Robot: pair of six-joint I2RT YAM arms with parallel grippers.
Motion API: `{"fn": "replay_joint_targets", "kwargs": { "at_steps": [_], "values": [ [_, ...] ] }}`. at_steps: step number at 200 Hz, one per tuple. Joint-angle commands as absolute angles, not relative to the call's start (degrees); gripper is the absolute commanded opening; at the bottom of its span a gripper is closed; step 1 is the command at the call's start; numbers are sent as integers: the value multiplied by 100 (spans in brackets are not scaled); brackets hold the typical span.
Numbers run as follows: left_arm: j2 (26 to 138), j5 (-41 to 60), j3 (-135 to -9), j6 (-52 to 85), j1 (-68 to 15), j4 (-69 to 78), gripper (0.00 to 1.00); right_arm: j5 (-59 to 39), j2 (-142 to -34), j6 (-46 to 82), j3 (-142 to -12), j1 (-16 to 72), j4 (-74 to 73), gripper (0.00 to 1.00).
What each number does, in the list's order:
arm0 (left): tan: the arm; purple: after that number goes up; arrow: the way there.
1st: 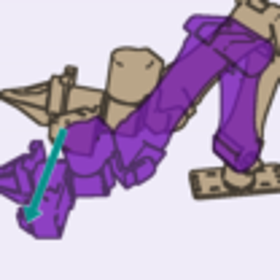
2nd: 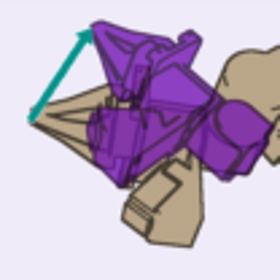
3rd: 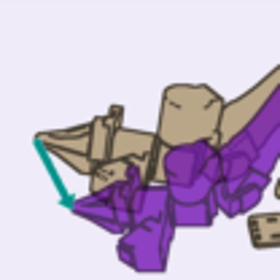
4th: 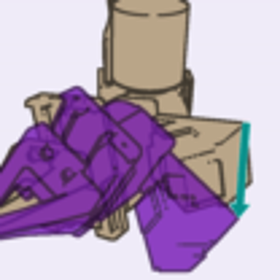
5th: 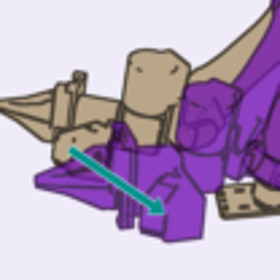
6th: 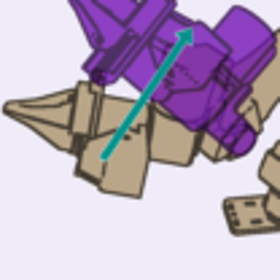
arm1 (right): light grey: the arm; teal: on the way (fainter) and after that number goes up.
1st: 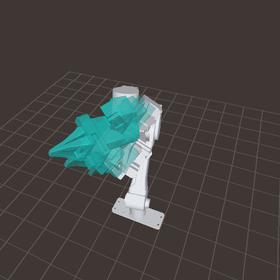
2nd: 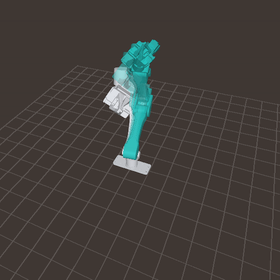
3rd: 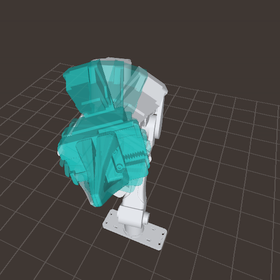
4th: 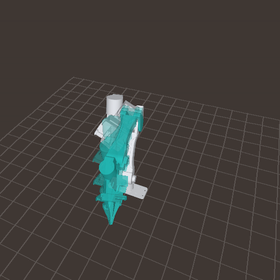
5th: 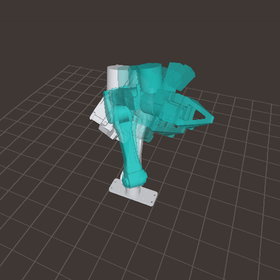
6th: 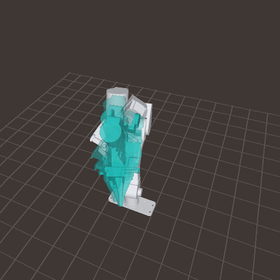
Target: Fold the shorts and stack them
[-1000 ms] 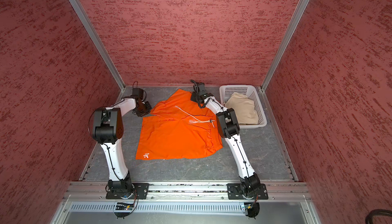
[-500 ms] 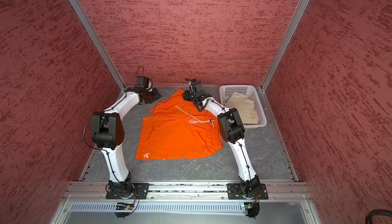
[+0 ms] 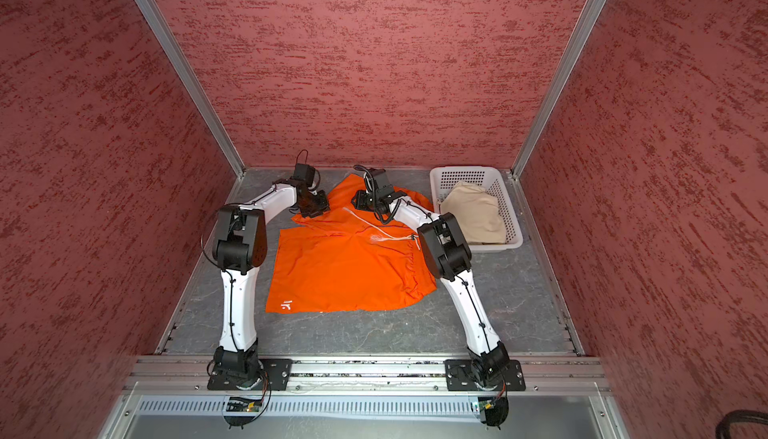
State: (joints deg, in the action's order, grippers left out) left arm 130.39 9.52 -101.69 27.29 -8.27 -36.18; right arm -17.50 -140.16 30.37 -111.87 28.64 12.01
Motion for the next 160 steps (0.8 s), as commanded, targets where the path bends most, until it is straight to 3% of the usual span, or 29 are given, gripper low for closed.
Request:
{"fn": "replay_joint_targets", "kwargs": {
  "at_steps": [1, 45, 77, 114, 160],
  "values": [
    [12815, 702, -9752, 2742, -627, -3704, 33, -1412, -13957, 3019, -10960, 2807, 1535, 43],
    [12183, 743, -8523, 2837, -162, -3360, 33, -748, -13761, 3076, -10377, 2469, 1774, 44],
    [11658, 935, -7580, 2919, 66, -2958, 34, -806, -13633, 2927, -10184, 2399, 1705, 45],
    [11060, 1455, -6843, 3036, -6, -2519, 45, -1208, -13249, 2578, -10114, 2584, 1342, 46],
    [10217, 1605, -7122, 3037, -26, -2562, 47, -1461, -12540, 2172, -9812, 3300, 684, 46]
  ]
}}
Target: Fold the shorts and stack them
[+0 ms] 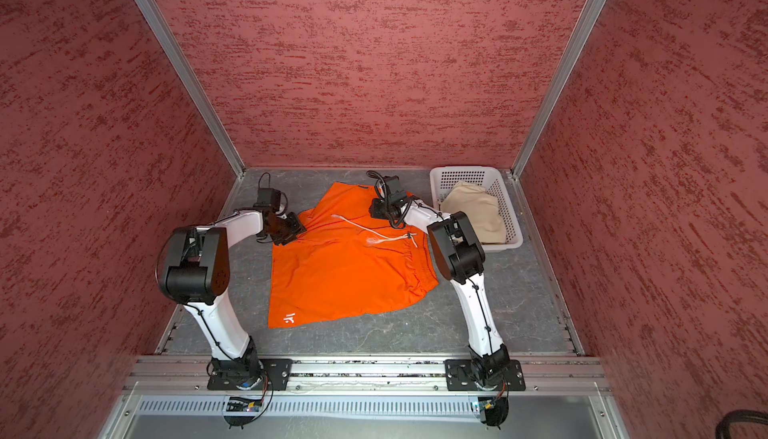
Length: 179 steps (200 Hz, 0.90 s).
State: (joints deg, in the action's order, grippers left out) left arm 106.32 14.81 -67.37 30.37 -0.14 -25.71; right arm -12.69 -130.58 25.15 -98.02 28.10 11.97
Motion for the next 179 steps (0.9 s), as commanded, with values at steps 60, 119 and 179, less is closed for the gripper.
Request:
{"fn": "replay_joint_targets", "kwargs": {
  "at_steps": [60, 119, 179],
  "values": [
    [10828, 1668, -8429, 2793, 206, -3016, 52, -1638, -13481, 2159, -10905, 4095, 633, 46],
    [11647, 2073, -8886, 2637, 379, -3088, 52, -1666, -14225, 2170, -11504, 4206, 1213, 42],
    [12070, 2693, -8891, 2657, 345, -2638, 53, -1694, -13627, 2313, -9868, 4210, 862, 26]
  ]
}}
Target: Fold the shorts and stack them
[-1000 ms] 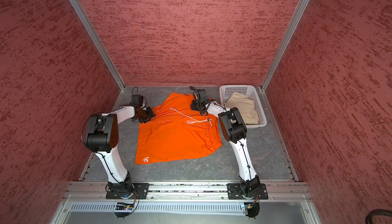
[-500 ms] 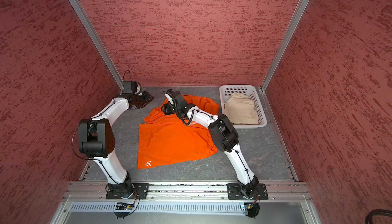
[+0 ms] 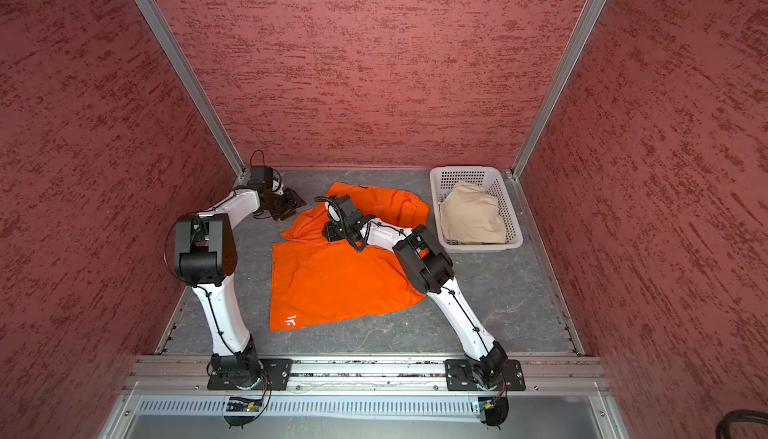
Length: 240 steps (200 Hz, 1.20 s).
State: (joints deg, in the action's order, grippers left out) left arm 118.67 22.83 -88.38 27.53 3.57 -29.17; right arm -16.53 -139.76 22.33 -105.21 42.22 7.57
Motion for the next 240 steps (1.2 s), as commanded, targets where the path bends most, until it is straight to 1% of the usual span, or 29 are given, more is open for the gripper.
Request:
{"fn": "replay_joint_targets", "kwargs": {
  "at_steps": [1, 32, 53, 71, 106, 115, 135, 142, 152, 163, 170, 196, 210, 224, 233, 240],
  "values": [
    [12077, 2704, -8893, 2651, 344, -2629, 53, -1691, -13616, 2317, -9834, 4210, 853, 26],
    [12346, 2945, -9063, 2384, 195, -2579, 55, -1847, -13089, 2358, -8621, 4219, 442, 24],
    [12577, 3158, -9260, 2253, 93, -2679, 56, -1841, -12722, 2390, -8029, 4219, 261, 24],
    [12718, 3335, -9319, 2209, -26, -2636, 56, -1876, -12561, 2415, -7761, 4219, 123, 24],
    [13126, 3364, -9702, 2101, -323, -2782, 55, -2030, -12560, 2487, -7689, 4219, 10, 24],
    [13242, 3367, -9808, 2109, -376, -2816, 49, -2052, -12560, 2503, -7680, 4219, 0, 24],
    [13281, 3368, -9941, 2105, -494, -2875, 23, -2015, -12527, 2513, -7625, 4219, -32, 23],
    [13175, 3279, -9904, 2076, -531, -2873, 16, -1996, -12512, 2527, -7583, 4219, -56, 23],
    [12943, 3108, -9839, 2030, -585, -2890, 9, -1973, -12480, 2540, -7522, 4219, -107, 23],
    [12596, 2862, -9723, 1952, -653, -2951, 3, -1976, -12447, 2550, -7447, 4223, -174, 22],
    [12308, 2645, -9644, 1902, -703, -3005, 0, -1985, -12417, 2562, -7397, 4219, -225, 22],
    [11331, 1913, -9347, 1561, -1010, -3120, 0, -2017, -12363, 2617, -7238, 4210, -392, 21],
    [11071, 1500, -9355, 1336, -1232, -3319, 0, -2051, -12334, 2649, -7186, 4201, -479, 21],
    [10992, 1313, -9302, 1184, -1488, -3445, 0, -2099, -12251, 2712, -7093, 4174, -616, 21],
    [11023, 1225, -9234, 1080, -1670, -3472, 0, -2102, -12149, 2763, -6988, 4142, -733, 24],
    [11070, 1124, -9195, 1010, -1819, -3496, 0, -2088, -12023, 2819, -6866, 4118, -859, 29]
  ]
}}
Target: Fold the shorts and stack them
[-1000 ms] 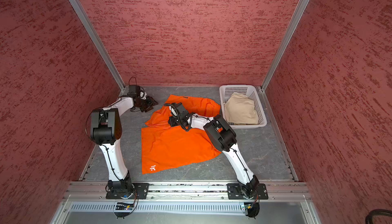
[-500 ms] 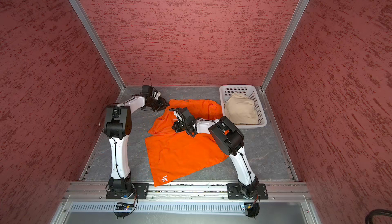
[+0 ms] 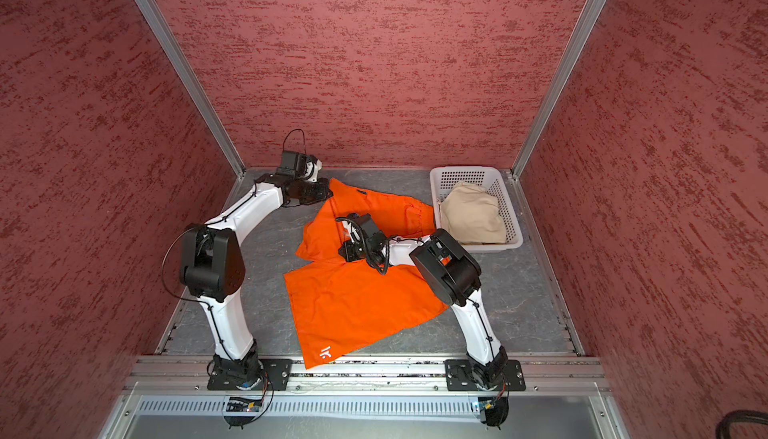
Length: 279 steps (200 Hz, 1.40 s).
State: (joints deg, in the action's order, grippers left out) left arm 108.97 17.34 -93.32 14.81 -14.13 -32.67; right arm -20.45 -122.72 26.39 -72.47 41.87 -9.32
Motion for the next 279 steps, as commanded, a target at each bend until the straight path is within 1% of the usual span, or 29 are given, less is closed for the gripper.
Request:
{"fn": "replay_joint_targets", "kwargs": {
  "at_steps": [1, 15, 26, 39, 69, 77, 93, 113, 132, 165, 203, 233, 245, 258, 264, 273, 279],
  "values": [
    [11081, 1107, -9194, 1002, -1841, -3497, 0, -2081, -12001, 2825, -6848, 4116, -873, 29],
    [11226, 966, -9158, 894, -2097, -3560, 0, -2024, -11653, 2939, -6517, 4038, -1106, 40],
    [11346, 822, -9136, 872, -2266, -3622, 5, -1983, -11314, 3043, -6197, 3954, -1251, 42],
    [11424, 859, -9038, 883, -2395, -3622, 13, -1897, -10869, 3163, -5793, 3858, -1349, 43],
    [11466, 1069, -8819, 972, -2549, -3540, 43, -1744, -10008, 3342, -5195, 3686, -1285, 45],
    [11404, 1076, -8763, 1025, -2534, -3527, 49, -1726, -9870, 3387, -5190, 3642, -1195, 46],
    [11100, 1194, -8552, 1203, -2409, -3360, 56, -1599, -9733, 3520, -5376, 3579, -975, 49],
    [10519, 1693, -8117, 1609, -2029, -3003, 65, -1380, -9810, 3772, -5836, 3542, -725, 59],
    [9980, 2049, -7621, 1937, -1606, -2640, 66, -1277, -10154, 3797, -6484, 3547, -398, 63],
    [9501, 2157, -7051, 2057, -973, -2527, 66, -814, -10979, 3304, -7633, 3629, 289, 64],
    [9358, 2112, -6727, 2033, -522, -2451, 66, -810, -12030, 2708, -9052, 3703, 891, 65],
    [9487, 2213, -6707, 2035, -387, -2383, 66, -835, -12819, 2298, -10116, 3775, 1564, 65],
    [9525, 2222, -6706, 2056, -391, -2328, 66, -679, -13067, 2177, -10426, 3795, 1786, 64],
    [9568, 2246, -6713, 2073, -387, -2282, 66, -408, -13308, 2058, -10739, 3797, 2065, 57],
    [9589, 2250, -6713, 2074, -387, -2257, 66, -282, -13390, 2000, -10845, 3797, 2128, 50],
    [9611, 2261, -6718, 2061, -400, -2218, 65, -166, -13464, 1907, -10947, 3788, 2145, 34],
    [9623, 2276, -6721, 2045, -403, -2191, 65, -147, -13452, 1878, -10940, 3773, 2071, 27]
  ]
}}
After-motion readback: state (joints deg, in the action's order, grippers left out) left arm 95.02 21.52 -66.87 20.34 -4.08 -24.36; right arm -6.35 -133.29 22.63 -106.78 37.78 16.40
